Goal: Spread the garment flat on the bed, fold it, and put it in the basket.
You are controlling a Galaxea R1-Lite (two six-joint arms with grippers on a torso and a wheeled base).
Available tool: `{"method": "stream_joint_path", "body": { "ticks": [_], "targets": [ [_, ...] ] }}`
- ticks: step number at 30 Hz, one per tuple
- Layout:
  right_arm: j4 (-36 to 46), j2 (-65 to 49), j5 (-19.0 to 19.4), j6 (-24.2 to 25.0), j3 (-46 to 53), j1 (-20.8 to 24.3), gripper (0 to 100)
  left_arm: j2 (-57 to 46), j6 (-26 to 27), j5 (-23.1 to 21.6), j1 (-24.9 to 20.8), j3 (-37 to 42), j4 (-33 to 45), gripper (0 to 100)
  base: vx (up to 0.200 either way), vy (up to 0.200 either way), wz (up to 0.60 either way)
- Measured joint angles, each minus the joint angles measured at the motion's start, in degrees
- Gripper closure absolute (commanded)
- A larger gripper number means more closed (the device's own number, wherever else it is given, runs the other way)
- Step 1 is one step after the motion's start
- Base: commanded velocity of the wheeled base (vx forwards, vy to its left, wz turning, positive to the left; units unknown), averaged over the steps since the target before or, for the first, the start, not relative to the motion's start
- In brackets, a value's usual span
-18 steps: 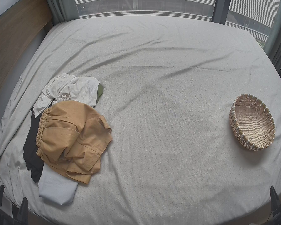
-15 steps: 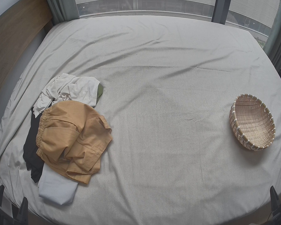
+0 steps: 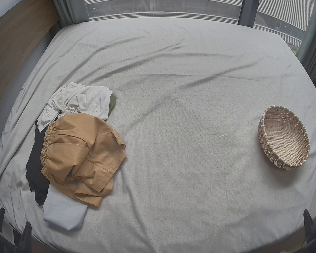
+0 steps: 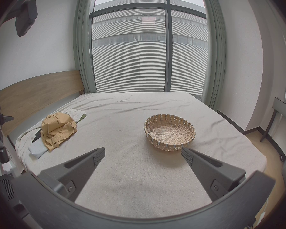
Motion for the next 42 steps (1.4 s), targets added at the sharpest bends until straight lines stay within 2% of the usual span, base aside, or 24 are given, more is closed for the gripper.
{"method": "stream_joint_path", "body": {
  "ticks": [20, 27, 42],
  "targets": [
    [0.0, 0.0, 0.0, 0.0, 0.0, 0.0, 0, 0.0, -0.2, -1.3, 0.0, -0.3, -1.0, 0, 0.000, 0.000, 0.00],
    [0.0, 0.0, 0.0, 0.0, 0.0, 0.0, 0, 2.6, -0.7, -3.3, -1.3, -9.5, 0.6, 0, 0.000, 0.000, 0.00],
    [0.0, 0.0, -0.1, 0.1, 0.0, -0.1, 0, 25.6, -16.8, -9.2, -11.5, -18.0, 1.6, 0, 0.000, 0.000, 0.00]
  ]
}}
